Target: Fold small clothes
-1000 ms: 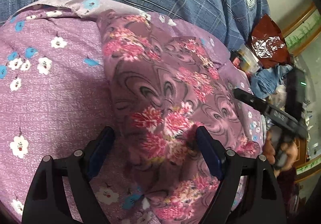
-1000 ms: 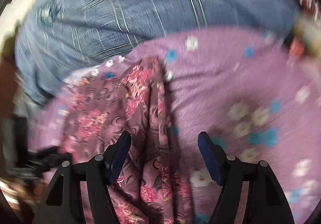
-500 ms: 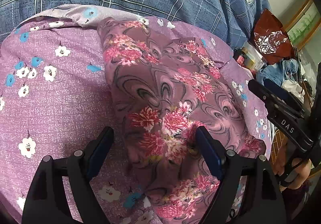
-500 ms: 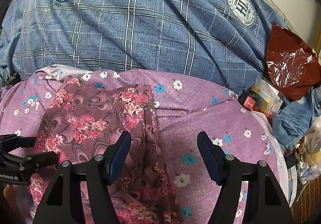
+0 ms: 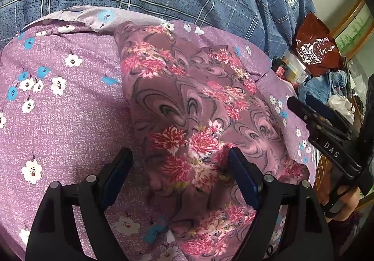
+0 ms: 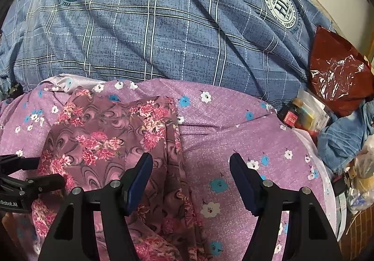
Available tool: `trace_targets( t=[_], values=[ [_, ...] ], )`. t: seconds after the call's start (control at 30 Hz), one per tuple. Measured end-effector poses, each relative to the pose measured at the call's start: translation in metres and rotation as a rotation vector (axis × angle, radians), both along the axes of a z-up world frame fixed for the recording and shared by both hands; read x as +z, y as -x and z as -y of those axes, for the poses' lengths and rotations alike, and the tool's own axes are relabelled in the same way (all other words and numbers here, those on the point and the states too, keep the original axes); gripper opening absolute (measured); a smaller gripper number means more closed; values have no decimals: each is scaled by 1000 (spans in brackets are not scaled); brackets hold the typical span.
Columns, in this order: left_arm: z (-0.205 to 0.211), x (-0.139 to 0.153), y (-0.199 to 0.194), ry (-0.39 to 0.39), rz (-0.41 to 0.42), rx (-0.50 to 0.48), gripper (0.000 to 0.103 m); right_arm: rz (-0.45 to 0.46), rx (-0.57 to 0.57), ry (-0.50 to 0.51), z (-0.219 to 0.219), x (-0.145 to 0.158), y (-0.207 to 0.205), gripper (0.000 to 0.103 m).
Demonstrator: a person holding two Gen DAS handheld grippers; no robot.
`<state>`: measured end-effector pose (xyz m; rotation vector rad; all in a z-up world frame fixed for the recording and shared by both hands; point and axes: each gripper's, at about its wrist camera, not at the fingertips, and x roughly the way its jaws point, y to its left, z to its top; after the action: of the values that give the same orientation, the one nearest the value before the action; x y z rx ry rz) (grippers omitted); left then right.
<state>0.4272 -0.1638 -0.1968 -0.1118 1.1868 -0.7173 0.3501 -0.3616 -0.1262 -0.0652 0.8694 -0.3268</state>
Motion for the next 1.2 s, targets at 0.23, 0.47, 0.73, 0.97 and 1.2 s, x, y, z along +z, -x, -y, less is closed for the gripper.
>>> trace_targets(
  t=[0.23, 0.47, 0.73, 0.97, 1.2],
  values=[
    [-2, 6, 1, 28, 22, 5, 84, 9, 5, 16, -2, 1, 1, 70],
    [-4, 5, 0, 80, 0, -3, 84, -6, 79, -243, 29, -9, -1, 70],
    [-8, 5, -5, 135, -25, -13, 74, 24, 122, -787, 108, -51, 2, 72],
    [-13, 1, -10, 160, -51, -23, 70, -46, 127, -977, 126, -87, -8, 72],
    [-6, -12, -11, 153, -110, -35, 70, -64, 206, -1024, 107, -92, -23, 72]
  ],
)
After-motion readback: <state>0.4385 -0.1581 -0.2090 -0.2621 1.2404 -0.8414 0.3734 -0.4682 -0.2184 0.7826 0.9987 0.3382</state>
